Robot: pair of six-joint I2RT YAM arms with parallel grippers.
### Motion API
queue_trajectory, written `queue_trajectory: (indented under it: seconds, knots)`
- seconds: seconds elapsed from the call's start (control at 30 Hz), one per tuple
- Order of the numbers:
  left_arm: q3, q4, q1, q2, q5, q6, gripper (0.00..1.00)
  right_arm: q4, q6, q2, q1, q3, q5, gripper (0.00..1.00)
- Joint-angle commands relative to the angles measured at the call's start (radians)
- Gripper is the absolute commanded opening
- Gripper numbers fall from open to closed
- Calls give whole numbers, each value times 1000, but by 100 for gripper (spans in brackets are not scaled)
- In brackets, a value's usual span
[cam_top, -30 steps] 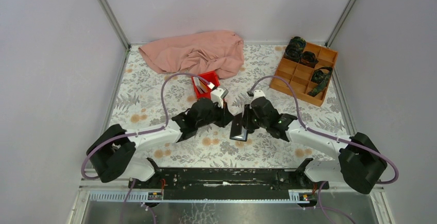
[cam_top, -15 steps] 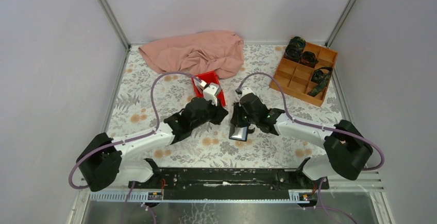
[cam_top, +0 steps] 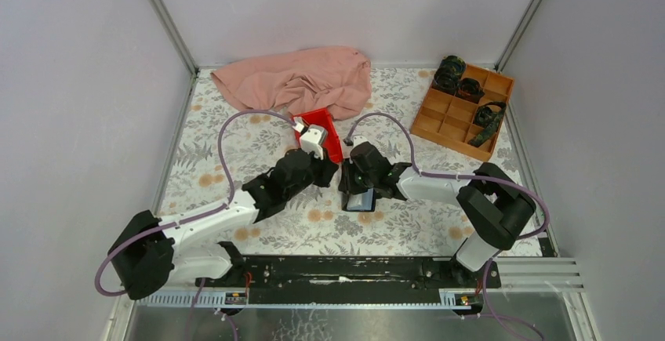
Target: Take the credit cards out of the card holder
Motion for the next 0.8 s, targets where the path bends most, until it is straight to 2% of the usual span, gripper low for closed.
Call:
queue_trajectory:
  seconds: [0.0,0.3,0.57,0.77]
  knots:
    - [-5,7,-3,37,-43,21,17,22,3,10,9,-17,-4,29]
    - [29,20,-3,84,-25,10,17,37,2,5,11,-40,-42,30]
    - [-8,61,-2,102,-78,27,17,-34,-18,-109,24,-24,-32,33]
    - [-13,83,-2,154,-56,27,17,-102,-19,-193,34,-26,-12,34]
